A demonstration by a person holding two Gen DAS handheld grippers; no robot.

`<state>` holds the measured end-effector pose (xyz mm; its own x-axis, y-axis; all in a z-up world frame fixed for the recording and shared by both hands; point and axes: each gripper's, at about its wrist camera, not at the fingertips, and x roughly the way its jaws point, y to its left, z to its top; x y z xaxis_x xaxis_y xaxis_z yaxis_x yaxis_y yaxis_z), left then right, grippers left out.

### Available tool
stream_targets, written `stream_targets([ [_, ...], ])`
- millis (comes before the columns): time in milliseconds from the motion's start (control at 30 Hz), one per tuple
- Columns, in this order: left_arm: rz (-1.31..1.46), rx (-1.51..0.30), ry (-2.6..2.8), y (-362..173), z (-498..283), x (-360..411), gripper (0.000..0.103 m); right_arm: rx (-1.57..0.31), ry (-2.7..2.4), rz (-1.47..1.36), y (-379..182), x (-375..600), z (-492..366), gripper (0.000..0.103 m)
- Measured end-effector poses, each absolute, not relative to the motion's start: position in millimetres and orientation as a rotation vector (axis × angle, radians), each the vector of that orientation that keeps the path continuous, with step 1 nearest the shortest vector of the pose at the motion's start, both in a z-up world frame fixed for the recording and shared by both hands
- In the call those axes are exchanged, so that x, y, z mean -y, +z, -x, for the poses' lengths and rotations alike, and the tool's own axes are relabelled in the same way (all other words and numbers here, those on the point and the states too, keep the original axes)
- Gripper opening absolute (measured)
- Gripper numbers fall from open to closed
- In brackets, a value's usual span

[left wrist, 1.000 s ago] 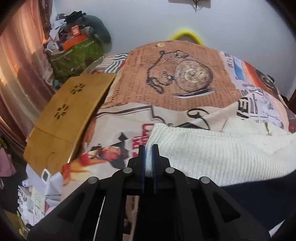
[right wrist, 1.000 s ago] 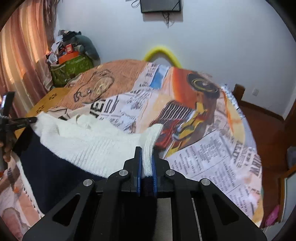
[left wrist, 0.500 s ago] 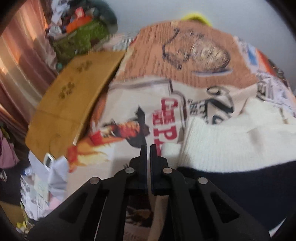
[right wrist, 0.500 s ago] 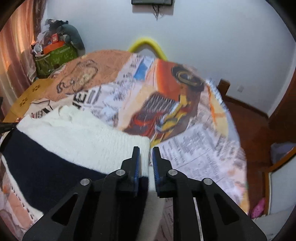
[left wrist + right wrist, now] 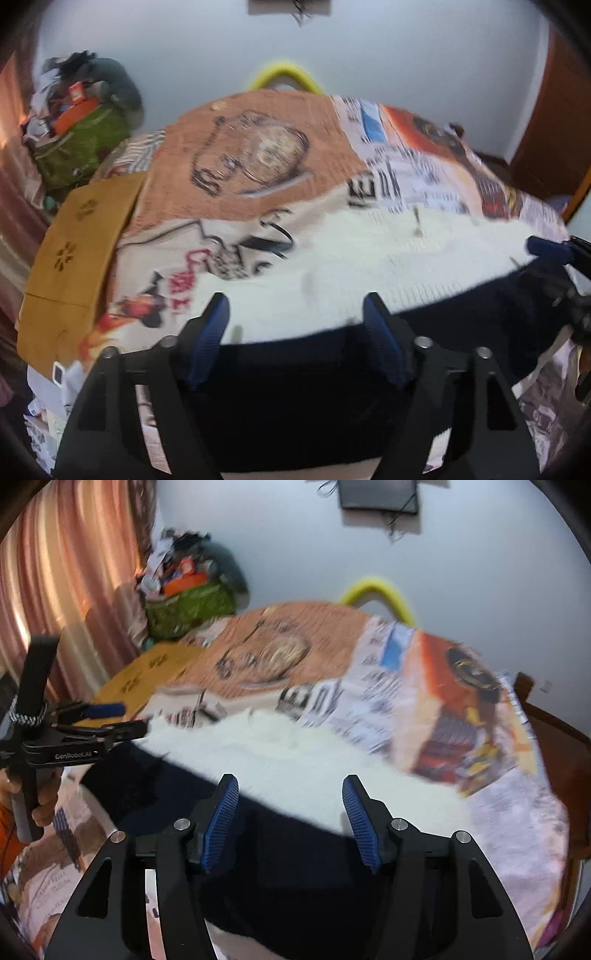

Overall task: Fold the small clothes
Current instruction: 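Open both grippers and press the folded sweater flat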

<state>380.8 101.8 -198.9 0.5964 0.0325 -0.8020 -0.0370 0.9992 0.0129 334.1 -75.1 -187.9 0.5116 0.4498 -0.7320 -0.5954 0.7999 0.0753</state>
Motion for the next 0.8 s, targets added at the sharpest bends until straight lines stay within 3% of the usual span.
stream_targets([
  [167, -0.044, -1.04, 0.057, -242, -384, -91, 0.088, -0.842, 0.638, 0.298, -219, 67, -326, 0.061],
  [233, -0.049, -1.011, 0.078, -244, -374, -97, 0.101, -0.84, 0.637, 0.317, -219, 70, -321, 0.065],
  [800, -0.021, -0.992, 0.199, -239, -299, -152, 0.101, -0.877, 0.508, 0.323, -212, 128, -288, 0.07],
])
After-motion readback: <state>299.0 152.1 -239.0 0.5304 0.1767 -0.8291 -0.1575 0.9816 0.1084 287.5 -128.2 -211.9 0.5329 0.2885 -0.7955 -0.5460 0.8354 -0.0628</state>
